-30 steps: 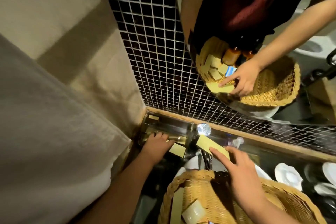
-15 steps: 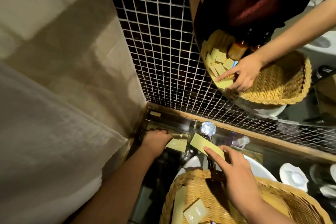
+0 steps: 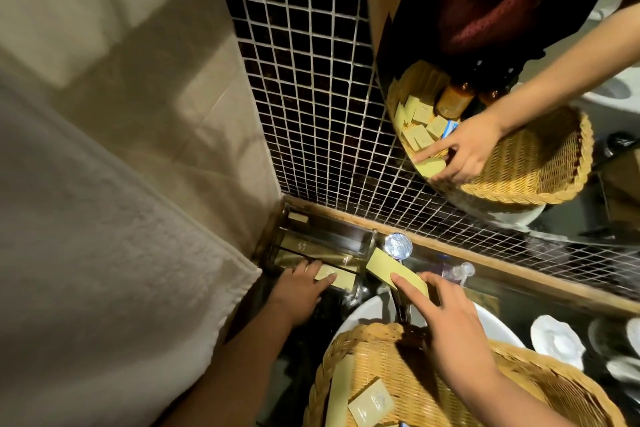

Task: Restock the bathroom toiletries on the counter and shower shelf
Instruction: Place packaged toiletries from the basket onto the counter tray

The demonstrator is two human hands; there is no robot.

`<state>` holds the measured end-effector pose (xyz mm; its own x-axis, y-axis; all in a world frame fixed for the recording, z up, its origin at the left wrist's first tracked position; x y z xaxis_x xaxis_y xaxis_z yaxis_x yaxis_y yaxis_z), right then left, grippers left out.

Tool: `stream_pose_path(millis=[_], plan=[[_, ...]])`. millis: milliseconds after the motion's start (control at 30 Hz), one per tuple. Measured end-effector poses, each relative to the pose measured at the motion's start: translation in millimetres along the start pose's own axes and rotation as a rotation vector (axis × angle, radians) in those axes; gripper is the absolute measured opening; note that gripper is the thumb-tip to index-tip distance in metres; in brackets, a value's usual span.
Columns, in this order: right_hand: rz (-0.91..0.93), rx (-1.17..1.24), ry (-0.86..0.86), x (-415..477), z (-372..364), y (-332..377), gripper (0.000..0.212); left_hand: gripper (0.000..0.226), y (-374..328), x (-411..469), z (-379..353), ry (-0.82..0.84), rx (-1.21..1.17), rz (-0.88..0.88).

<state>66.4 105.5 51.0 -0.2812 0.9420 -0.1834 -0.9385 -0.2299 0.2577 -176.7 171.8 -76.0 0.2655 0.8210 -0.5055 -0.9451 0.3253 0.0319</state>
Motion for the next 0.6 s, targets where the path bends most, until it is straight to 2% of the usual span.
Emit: stream_pose_path(millis=[67, 200, 267, 367, 600], plan=[[0.009, -0.024, 0.001, 1, -1, -3, 0.125, 0.064, -4, -2, -3, -0.005, 0.011, -0.006], [0.011, -0.021, -0.007, 5, 0, -7, 0.126, 0.076, -27, 0, -1, 0.011, 0.068, -0.125], [0.010, -0.021, -0.007, 5, -2, -8, 0.128, 0.072, -42, 1, -1, 0.013, 0.088, -0.157], [0.012, -0.014, -0.009, 4, -4, -9, 0.128, 0.062, -54, 3, -1, 0.009, 0.067, -0.140], [0.015, -0.026, -0.001, 3, -6, -10, 0.128, 0.083, -42, 5, 3, 0.048, 0.104, -0.066]])
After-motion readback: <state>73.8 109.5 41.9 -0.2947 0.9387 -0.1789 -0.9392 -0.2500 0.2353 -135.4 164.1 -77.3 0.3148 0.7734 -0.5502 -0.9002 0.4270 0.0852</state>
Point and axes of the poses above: each hand's wrist, its own x-axis towards the middle knuckle, its own z-axis out of the back of the hand, y = z × x, the point moved 4 cm from there along x, towards the middle knuckle, and after that the axes turned 9 degrees about z, right-handed, at the moved point
